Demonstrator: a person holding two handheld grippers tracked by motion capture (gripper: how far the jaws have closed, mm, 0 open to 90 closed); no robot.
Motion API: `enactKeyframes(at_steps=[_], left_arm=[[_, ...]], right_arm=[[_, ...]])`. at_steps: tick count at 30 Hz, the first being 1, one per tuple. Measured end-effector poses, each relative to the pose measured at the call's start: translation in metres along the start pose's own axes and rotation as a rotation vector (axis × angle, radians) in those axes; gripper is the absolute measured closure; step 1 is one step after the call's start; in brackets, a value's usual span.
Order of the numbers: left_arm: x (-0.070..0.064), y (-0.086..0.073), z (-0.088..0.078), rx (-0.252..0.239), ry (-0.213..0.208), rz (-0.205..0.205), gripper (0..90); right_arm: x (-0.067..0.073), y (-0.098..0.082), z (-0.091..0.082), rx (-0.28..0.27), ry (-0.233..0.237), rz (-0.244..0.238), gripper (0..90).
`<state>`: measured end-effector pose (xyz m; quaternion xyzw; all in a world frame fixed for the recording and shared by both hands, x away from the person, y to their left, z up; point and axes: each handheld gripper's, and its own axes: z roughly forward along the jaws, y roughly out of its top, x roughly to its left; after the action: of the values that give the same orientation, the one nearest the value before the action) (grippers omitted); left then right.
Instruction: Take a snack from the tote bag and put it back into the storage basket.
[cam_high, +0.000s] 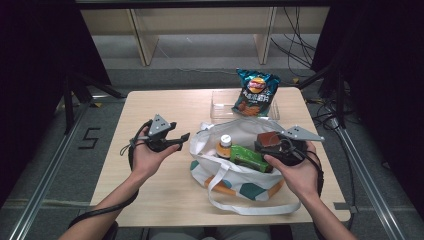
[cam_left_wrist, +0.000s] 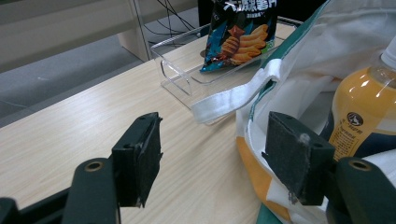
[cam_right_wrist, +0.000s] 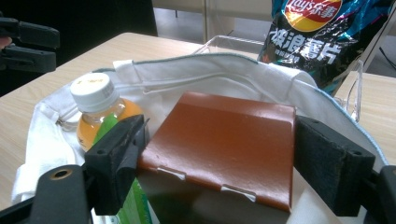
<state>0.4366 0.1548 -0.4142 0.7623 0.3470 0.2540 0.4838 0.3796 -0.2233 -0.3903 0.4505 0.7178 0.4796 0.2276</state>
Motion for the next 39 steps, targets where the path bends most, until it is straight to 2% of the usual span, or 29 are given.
enactKeyframes(at_steps=[1,3,5,6,7,11,12,16,17,19,20,21,22,23,29,31,33,34,36,37,39], left_arm=[[0.0,0.0,0.0,0.0,0.0,0.0,35.3],[0.0001,0.0001,0.0001,0.0,0.0,0.0,35.3],[0.0002,0.0,0.0,0.001,0.0,0.0,35.3],[0.0003,0.0,0.0001,0.002,-0.001,0.006,35.3],[0.0003,0.0,0.0001,0.002,-0.001,0.005,35.3],[0.0004,-0.0001,0.0006,0.0,-0.007,0.007,35.3],[0.0002,-0.0002,0.0007,-0.001,-0.006,0.006,35.3],[0.0002,-0.0002,0.0007,-0.001,-0.006,0.006,35.3],[0.0001,0.0,0.0006,-0.001,-0.006,0.006,35.3],[-0.0002,0.0,0.0002,0.001,-0.001,0.006,35.3],[0.0002,-0.0001,0.0007,-0.001,-0.006,0.007,35.3],[0.0003,-0.0002,0.0007,0.0,-0.006,0.007,35.3],[0.0002,-0.0002,0.0007,-0.001,-0.006,0.006,35.3],[-0.0003,-0.0004,0.0005,0.001,-0.002,0.0,35.3],[0.0001,-0.0002,0.0003,0.002,-0.001,0.007,35.3],[-0.0003,-0.0004,0.0004,0.002,0.0,0.002,35.3],[-0.0003,-0.0004,0.0005,0.002,-0.001,0.003,35.3],[-0.0003,-0.0005,0.0006,0.003,-0.001,0.003,35.3],[-0.0002,-0.0005,0.0006,0.003,-0.001,0.003,35.3],[-0.0002,-0.0005,0.0006,0.003,-0.001,0.003,35.3],[0.0002,0.0,0.0001,0.002,0.0,0.009,35.3]], right_arm=[[-0.0013,-0.0003,0.0004,0.0,-0.008,-0.02,21.3],[-0.0002,-0.0014,0.0015,0.0,-0.008,0.003,21.4],[-0.0005,-0.0018,0.0021,0.002,-0.004,0.006,21.4],[-0.0016,-0.0021,0.0014,0.015,-0.015,-0.004,21.5],[-0.0038,-0.003,0.0038,-0.007,-0.015,-0.035,21.5],[-0.0039,-0.0038,0.0045,-0.008,-0.008,-0.026,21.9],[-0.002,-0.0042,0.0038,0.001,-0.008,0.001,21.9],[-0.001,-0.005,0.0039,0.008,-0.012,0.016,22.2],[-0.0029,-0.0053,0.0045,0.005,-0.012,0.0,22.3],[-0.0022,-0.0053,0.0032,0.022,-0.016,0.005,22.4],[-0.0046,-0.0057,0.0043,0.009,-0.016,-0.031,22.5],[-0.0042,-0.0063,0.0057,-0.003,-0.017,-0.025,22.6],[-0.0017,-0.0067,0.0048,0.011,-0.012,0.011,22.6],[-0.0042,-0.0069,0.0059,0.001,-0.011,-0.02,22.6],[-0.0033,-0.0083,0.0056,-0.002,-0.02,0.004,23.5],[-0.0064,-0.0082,0.0052,-0.005,-0.027,-0.027,24.2],[-0.0067,-0.0084,0.0054,-0.007,-0.018,-0.023,24.7],[-0.005,-0.0092,0.005,-0.006,-0.022,0.003,25.5],[-0.0045,-0.0091,0.0042,-0.003,-0.024,0.004,26.7],[-0.0032,-0.0086,0.0033,0.004,-0.024,0.021,28.0],[-0.0048,-0.0087,0.0033,-0.005,-0.02,-0.004,31.2]])
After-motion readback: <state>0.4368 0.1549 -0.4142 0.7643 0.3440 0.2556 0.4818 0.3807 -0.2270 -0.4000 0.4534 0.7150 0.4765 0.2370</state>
